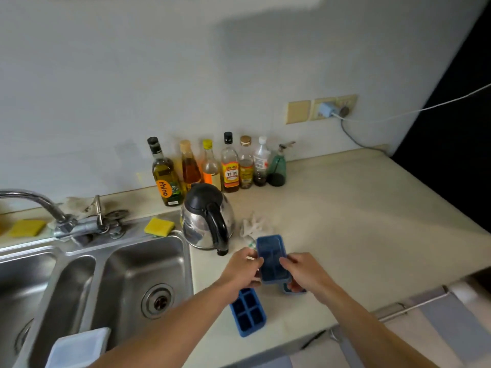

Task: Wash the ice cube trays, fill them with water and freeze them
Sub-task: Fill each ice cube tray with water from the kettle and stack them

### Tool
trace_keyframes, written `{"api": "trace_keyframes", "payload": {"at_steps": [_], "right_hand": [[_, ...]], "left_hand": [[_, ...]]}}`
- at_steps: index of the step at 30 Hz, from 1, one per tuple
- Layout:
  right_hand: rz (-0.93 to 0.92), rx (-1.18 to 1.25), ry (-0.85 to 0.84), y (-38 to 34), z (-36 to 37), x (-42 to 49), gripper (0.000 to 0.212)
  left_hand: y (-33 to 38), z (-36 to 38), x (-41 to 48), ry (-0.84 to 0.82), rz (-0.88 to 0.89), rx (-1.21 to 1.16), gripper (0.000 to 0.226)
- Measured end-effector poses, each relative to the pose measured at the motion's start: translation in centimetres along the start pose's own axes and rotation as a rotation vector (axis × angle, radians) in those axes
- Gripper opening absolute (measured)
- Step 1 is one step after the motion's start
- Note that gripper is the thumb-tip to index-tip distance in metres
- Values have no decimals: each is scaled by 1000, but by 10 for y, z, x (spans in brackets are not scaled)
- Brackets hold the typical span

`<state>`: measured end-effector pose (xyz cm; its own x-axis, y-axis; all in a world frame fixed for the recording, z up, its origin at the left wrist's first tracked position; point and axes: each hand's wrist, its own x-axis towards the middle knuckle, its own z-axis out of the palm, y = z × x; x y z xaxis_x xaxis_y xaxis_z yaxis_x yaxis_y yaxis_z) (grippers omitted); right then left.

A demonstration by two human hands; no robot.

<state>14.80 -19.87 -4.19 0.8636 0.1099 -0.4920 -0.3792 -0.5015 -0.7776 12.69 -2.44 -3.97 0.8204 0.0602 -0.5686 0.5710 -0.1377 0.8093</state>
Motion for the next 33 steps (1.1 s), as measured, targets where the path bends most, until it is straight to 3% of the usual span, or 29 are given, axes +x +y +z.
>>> {"api": "trace_keyframes", "payload": {"at_steps": [11,19,27,33], "right_hand": [[152,-164,24,59,-21,28,27],[157,-153,105,75,-18,47,27],[140,-147,130,83,-18,63,31],[121,-182,103,88,-18,63,32]], "left_hand": [[-4,52,38,-123,-130,117,20],[-7,59,61,-166,-191,124,22],[-11,62,72,-116,-113,224,24],[-15,64,70,-138,-119,169,30]]}}
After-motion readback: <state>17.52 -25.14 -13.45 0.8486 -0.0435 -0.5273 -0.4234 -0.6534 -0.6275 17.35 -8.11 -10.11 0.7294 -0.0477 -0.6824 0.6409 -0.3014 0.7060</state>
